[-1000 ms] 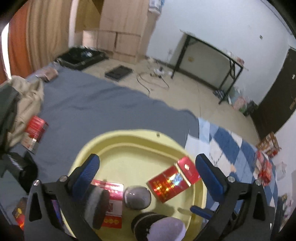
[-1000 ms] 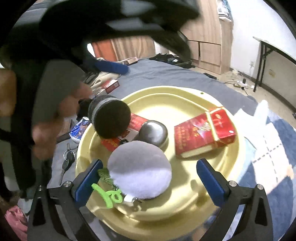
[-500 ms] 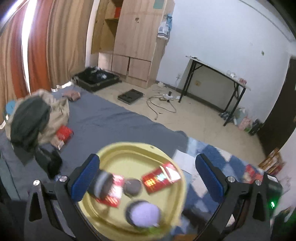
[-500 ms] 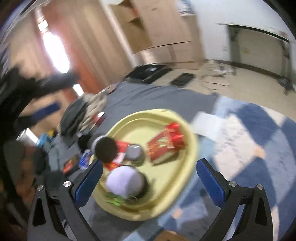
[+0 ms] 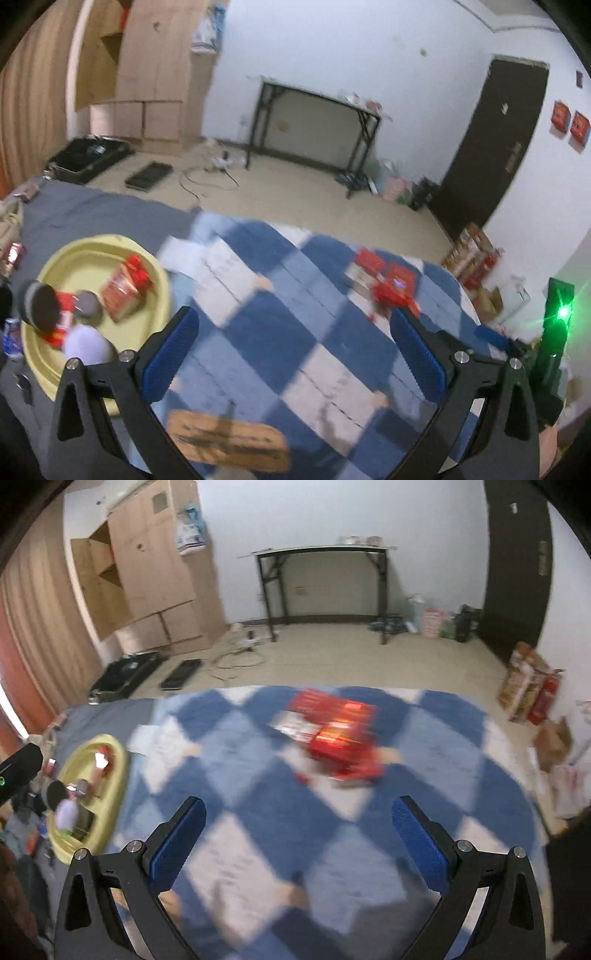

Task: Organize rigid objects
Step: 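Withdraw both open tools back over the rug toward the red boxes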

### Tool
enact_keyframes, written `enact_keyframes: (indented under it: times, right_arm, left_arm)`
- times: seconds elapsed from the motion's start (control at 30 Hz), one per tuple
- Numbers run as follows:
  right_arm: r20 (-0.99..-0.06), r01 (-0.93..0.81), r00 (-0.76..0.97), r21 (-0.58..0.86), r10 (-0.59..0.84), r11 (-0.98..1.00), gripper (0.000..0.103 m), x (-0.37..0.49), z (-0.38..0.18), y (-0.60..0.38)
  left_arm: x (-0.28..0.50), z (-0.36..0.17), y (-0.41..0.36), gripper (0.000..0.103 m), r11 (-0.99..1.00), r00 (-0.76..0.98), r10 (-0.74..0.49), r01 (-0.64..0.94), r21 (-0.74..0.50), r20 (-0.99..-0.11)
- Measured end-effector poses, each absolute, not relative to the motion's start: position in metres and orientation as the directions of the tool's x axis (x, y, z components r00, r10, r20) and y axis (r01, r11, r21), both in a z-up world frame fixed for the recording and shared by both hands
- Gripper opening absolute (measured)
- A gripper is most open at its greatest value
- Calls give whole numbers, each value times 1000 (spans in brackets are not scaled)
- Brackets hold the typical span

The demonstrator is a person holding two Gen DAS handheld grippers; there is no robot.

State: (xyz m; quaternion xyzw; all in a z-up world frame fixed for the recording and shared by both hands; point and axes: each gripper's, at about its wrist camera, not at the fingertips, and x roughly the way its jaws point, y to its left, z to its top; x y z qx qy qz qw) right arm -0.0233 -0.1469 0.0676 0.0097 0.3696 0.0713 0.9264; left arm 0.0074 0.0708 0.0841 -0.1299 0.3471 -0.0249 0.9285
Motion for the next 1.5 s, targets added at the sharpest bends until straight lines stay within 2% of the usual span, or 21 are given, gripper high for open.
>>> enact_keyframes:
  times: [0.1,0.23,0.37,0.43,0.5,0.77,1.23,1.5]
  right_arm:
    - [-700,-117,705,42,113,992,103,-35,67,-176]
    - [-733,-139,646,161,212,977,103,-43,52,-189]
    - [-781,-128,588,167,210,978,103,-29,25,-203]
    - [-766,-127,608,168,210,978,103,-18,27,-203]
    - [-735,-130,638,193,231,973,103,-9,34,-204]
    - [-702,-147,676,167,222,975,103,9,30,-203]
    - [-713,-170,675,101,190,980,103,39,-13,-187]
    - [-686,-182,709,46,164,982,103,76,-51,-187]
  left_arm:
    - [8,77,51,103,971,744,-131,-38,-238,-655]
    - [6,54,45,103,943,715,-153,-102,-317,-683]
    - [17,38,18,103,983,667,-119,-23,-179,-736]
    - [22,31,4,103,994,662,-100,32,-105,-743]
    - [25,27,-1,103,995,661,-94,48,-83,-745]
    - [33,18,-7,103,996,644,-88,71,-55,-760]
    - [43,17,10,103,995,651,-89,30,-92,-754]
    - [44,13,6,103,995,635,-97,45,-89,-766]
